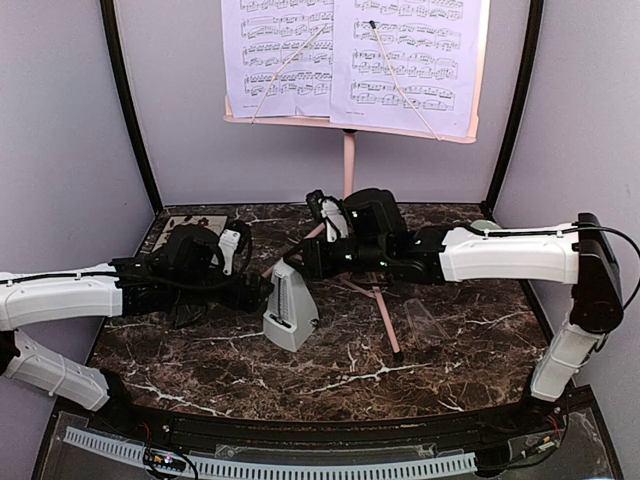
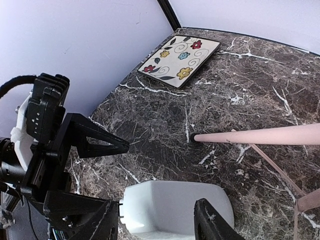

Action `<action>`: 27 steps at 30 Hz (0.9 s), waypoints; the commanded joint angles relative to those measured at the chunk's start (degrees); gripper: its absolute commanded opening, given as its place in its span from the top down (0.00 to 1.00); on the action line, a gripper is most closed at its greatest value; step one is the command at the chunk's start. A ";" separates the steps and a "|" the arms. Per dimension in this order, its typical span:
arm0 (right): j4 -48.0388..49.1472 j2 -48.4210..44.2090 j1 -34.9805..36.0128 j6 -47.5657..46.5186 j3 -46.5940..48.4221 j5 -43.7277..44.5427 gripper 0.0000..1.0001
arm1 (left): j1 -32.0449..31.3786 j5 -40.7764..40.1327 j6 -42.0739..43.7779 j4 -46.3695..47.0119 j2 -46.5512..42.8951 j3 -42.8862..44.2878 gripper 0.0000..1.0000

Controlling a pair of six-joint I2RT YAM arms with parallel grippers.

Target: Set up the instrument practice props

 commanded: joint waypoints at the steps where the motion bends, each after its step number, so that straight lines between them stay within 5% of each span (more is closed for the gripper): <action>1: 0.60 1.07 0.74 0.23 2.06 0.23 0.48 | 0.11 0.57 1.08 2.34 0.45 1.54 0.12; 27: -1.10 3.12 1.55 -1.00 2.00 1.72 0.53 | 0.11 4.08 2.96 4.85 3.97 3.28 0.13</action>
